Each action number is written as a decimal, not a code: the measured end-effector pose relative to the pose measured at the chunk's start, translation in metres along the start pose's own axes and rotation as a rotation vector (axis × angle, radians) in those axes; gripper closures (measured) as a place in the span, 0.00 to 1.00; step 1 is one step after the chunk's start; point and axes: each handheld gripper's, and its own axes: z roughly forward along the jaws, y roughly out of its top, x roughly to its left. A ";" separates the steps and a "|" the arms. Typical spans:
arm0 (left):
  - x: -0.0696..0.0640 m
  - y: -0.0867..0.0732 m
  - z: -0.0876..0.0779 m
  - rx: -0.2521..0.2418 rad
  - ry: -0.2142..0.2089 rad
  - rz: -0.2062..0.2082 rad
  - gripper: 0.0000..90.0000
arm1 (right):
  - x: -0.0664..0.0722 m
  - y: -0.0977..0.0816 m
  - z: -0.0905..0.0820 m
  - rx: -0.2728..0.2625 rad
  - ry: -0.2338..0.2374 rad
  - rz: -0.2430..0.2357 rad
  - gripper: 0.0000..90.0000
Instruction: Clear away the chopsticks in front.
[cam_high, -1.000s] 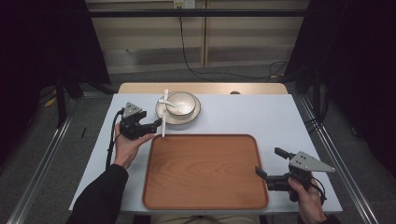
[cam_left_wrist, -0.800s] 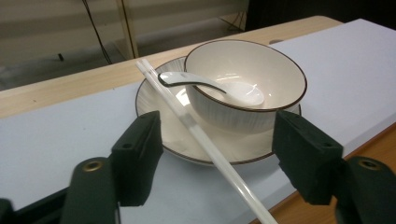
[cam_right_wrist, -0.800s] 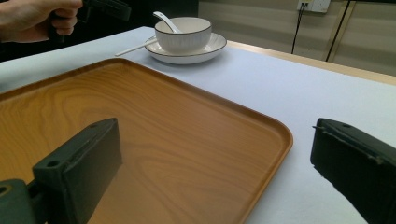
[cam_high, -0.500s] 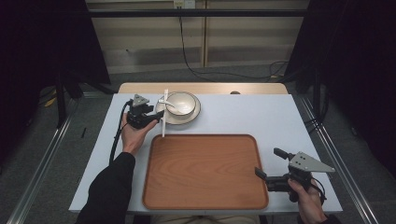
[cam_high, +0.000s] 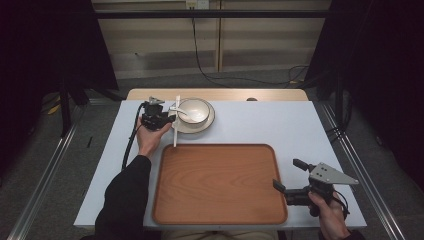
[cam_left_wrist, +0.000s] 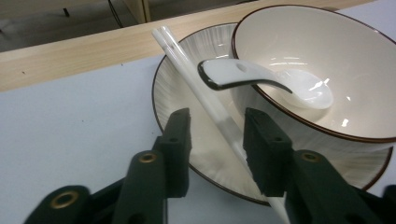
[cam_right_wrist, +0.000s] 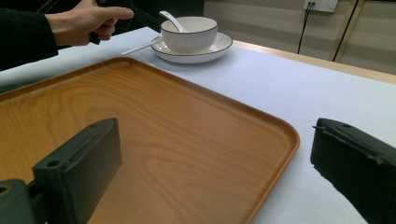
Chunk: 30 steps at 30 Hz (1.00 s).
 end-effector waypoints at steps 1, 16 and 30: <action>0.000 0.000 0.002 0.005 -0.005 -0.008 0.70 | 0.000 0.000 0.000 0.003 -0.001 0.004 0.02; 0.000 0.004 0.014 0.033 0.011 -0.031 0.74 | 0.000 0.000 0.000 0.008 0.002 0.003 0.02; 0.003 0.004 0.014 0.033 0.018 -0.061 0.75 | 0.000 0.000 0.000 0.003 0.003 0.003 0.02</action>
